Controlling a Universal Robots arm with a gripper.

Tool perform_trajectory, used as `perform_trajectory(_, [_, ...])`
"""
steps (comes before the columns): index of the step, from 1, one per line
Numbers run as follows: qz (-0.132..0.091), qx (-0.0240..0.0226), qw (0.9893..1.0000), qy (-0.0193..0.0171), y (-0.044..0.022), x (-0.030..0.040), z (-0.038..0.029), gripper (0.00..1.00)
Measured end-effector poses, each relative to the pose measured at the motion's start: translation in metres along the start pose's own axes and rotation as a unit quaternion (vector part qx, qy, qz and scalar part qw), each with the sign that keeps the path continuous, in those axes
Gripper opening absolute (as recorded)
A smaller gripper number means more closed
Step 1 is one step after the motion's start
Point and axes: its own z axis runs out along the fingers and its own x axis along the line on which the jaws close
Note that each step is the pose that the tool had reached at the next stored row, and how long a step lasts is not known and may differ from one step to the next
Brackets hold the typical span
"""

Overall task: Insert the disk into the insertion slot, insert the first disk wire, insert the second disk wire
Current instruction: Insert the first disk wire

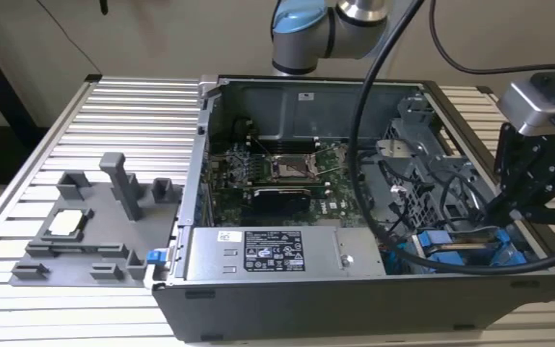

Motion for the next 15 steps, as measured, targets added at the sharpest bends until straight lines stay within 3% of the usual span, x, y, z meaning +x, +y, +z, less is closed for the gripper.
perform_trajectory(15, [0.004, -0.0003, 1.0000, -0.0001, -0.0006, 0.0008, 0.0057, 0.19])
